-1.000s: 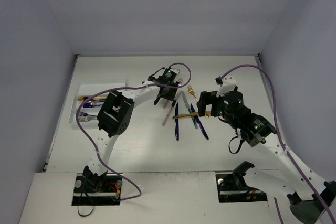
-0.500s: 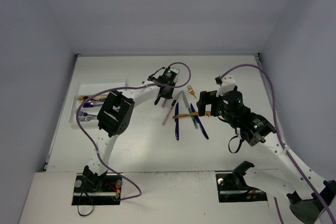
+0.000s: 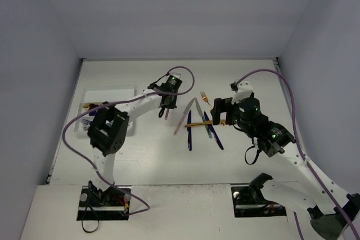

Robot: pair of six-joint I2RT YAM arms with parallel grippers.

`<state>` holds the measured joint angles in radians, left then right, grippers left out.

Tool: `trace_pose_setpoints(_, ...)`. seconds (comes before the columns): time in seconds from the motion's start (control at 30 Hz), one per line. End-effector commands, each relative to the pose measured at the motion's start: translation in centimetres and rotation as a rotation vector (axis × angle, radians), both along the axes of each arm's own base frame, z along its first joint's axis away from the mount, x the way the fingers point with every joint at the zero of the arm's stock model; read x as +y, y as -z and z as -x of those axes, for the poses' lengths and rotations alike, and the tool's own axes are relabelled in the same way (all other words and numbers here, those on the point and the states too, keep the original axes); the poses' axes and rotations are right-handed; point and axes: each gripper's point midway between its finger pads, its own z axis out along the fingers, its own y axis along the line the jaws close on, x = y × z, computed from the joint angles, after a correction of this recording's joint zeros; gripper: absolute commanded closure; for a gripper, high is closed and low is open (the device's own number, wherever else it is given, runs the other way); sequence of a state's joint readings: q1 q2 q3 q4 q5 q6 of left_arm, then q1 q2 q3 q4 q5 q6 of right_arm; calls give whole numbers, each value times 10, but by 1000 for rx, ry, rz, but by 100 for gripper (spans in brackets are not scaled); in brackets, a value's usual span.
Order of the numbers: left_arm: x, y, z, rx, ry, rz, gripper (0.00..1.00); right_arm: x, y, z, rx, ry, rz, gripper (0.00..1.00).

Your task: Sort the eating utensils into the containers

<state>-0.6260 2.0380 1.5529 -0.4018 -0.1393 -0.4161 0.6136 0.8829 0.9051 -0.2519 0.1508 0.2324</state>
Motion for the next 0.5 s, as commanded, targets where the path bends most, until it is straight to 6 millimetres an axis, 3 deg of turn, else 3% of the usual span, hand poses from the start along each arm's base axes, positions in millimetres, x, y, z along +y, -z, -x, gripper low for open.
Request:
trace_pose_setpoints(0.0, 52, -114, 2, -215, -312, 105, 100, 0, -16, -11, -54, 16, -4, 0)
trace_pose_setpoints(0.17, 127, -123, 38, -218, -674, 124, 100, -1, -13, -12, -50, 13, 11, 0)
trace_pose_setpoints(0.33, 180, -105, 67, -161, -997, 275, 100, 0, -10, -11, -44, 0, 18, 0)
trace_pose_setpoints(0.47, 215, -98, 79, -152, -1192, 360, 100, 0, -8, -10, -44, -5, 25, 0)
